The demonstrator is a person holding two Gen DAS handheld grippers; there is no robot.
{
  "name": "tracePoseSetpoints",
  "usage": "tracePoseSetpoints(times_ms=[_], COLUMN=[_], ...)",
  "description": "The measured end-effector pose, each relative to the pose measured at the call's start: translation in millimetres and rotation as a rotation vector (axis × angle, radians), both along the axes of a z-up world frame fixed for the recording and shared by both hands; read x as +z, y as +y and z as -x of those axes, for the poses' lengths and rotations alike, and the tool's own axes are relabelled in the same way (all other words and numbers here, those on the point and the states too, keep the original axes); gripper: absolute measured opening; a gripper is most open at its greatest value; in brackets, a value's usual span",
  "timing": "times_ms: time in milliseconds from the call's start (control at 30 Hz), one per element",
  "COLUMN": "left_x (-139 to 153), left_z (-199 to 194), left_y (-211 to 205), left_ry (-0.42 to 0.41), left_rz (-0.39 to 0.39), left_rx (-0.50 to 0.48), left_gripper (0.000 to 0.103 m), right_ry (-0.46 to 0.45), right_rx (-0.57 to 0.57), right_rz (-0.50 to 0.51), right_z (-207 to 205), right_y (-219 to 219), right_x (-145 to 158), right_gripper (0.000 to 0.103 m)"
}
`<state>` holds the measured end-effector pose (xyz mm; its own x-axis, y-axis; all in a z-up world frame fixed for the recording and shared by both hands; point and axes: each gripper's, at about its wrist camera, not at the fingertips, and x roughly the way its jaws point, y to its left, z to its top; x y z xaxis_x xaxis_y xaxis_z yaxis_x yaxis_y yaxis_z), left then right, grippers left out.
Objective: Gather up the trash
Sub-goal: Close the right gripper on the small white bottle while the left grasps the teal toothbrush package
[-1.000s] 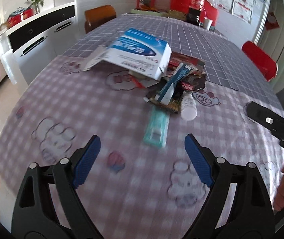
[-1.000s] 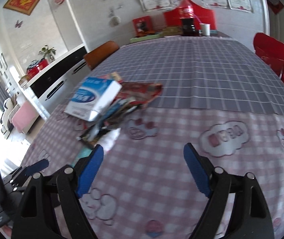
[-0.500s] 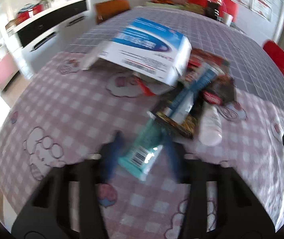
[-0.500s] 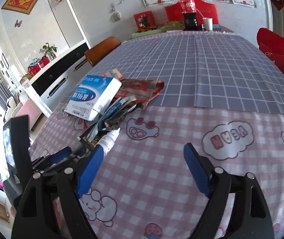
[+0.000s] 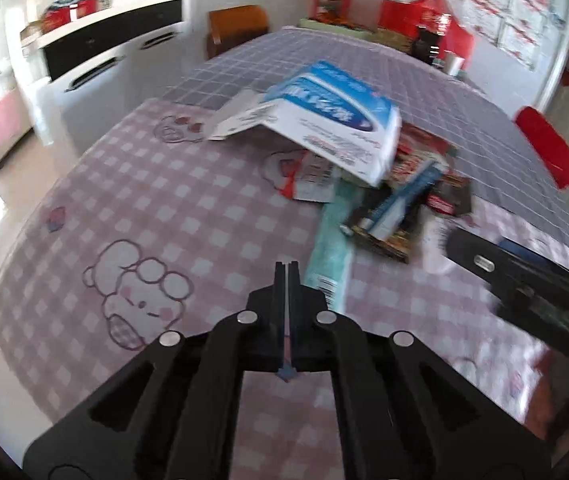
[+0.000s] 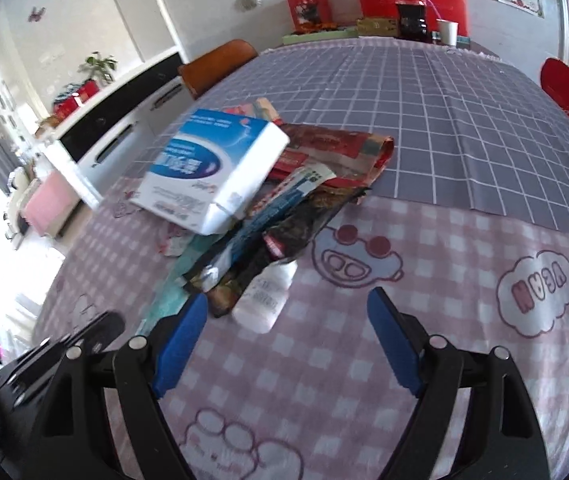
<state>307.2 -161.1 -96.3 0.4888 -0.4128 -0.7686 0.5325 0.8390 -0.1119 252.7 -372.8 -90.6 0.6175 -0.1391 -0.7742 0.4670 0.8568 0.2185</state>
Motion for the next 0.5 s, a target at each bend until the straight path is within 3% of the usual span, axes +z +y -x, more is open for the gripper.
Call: tracePoseSetpoints(times_ms=[67,100,167,200,367,433,500], left_x=[0.0,-1.1,-5.7,-8.0,-10.7,-16.4,-22.9], left_z=[2.9,3.9,3.1,3.2,2.3,-4.6,-11.2], left_y=[-2.8,-7.0,-14.5,-17.9,-27.4,-35.7,-43.6], left_ry=[-0.005,-0.008,0.007,0.011,-0.018,-0.016,-0.046], left_rz=[0.002,-0.005,-0.021,-0.024,-0.028,-0.068,-0.116], left_rx=[-0.032,-0.053,-0.080,-0.093,-0.113,-0.110,-0.101], left_gripper=[0.002,0.004,0.035,0.067,0.069,0.068,0.060], right_ry=[0.024,0.033,0.032,0.038,0.008,0.004,-0.003], right_rx=[-0.014,-0.012,-0.020,-0.020,-0.016,-0.016,-0.017], right_rz=[0.003,-0.015,-0.024,-0.032,-0.078,-0.096,-0.109], right_z=[-6.9,-9.2,-10.8,-10.8,-2.3,3.4,9.0], right_y=[-3.6,-6.4,-9.8,-11.4,-18.6,-20.3,-23.1], right_x=[-6.6,-11.4,-15.9,-17.6,-17.6,-16.4,-14.6], right_gripper=[0.061,0.057,0.034,0.032,0.031,0.031,0.031])
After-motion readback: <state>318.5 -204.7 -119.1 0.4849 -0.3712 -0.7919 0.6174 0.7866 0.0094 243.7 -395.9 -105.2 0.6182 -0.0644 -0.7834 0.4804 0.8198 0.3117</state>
